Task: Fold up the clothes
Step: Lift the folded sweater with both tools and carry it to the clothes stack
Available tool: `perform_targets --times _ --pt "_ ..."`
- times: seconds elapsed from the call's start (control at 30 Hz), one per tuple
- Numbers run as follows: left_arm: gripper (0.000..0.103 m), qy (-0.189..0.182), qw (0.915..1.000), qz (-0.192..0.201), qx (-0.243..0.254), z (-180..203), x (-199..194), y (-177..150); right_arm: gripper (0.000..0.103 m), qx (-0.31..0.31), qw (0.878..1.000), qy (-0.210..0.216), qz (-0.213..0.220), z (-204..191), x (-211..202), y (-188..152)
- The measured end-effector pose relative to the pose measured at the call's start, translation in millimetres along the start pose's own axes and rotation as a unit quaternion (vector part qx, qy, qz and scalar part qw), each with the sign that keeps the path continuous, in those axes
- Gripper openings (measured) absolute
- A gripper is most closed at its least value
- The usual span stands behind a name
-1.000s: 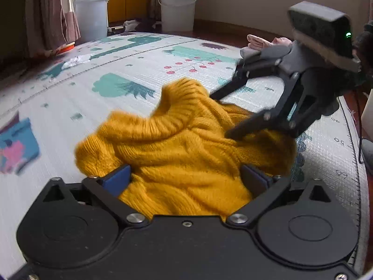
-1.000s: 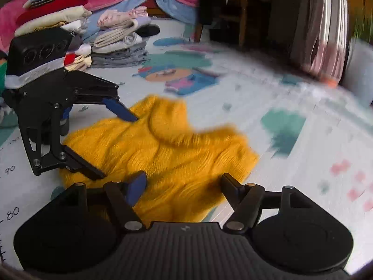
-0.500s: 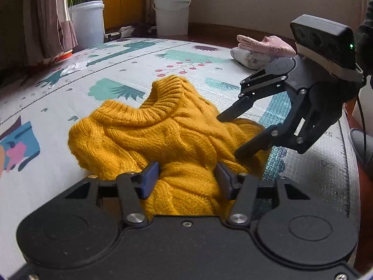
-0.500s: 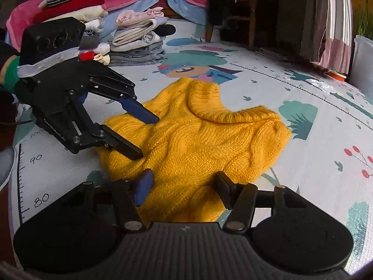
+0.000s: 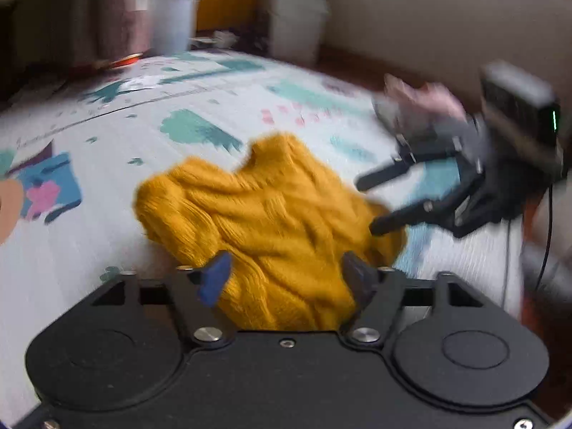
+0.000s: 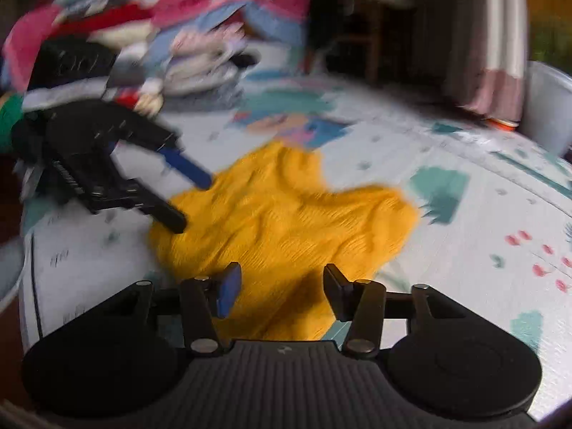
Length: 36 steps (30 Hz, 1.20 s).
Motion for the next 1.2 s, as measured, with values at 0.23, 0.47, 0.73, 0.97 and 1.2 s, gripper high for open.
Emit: perform_targets --times 0.23,0.47,0.73,0.97,1.2 --pt "0.080 0.002 0.9629 0.085 -0.256 -59 -7 -2 0.073 0.255 0.964 0.019 -0.077 45 29 1" --pt "0.079 -0.035 0.9138 0.090 -0.394 -95 23 -23 0.076 0.375 0.914 0.048 -0.149 60 76 -29" --pt "0.049 -0.048 0.8756 0.107 -0.469 -92 33 -30 0.065 0.467 0.869 0.080 -0.146 57 90 -37" --pt "0.042 -0.071 0.8376 0.077 -0.536 -70 19 -34 0.054 0.562 0.791 0.134 -0.199 58 67 -54" --pt "0.069 -0.049 0.8812 0.060 -0.466 -63 1 -42 0.077 0.450 0.875 0.076 -0.162 47 24 -57"
Point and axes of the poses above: each gripper's, at about its wrist camera, not at the fingertips, and x roughly the way its jaws point, z to its right, y to its top, the point moved 7 cm from there along x, roughly the way its jaws point, and after that the axes turned 14 degrees about -y, right-handed, at the moved point
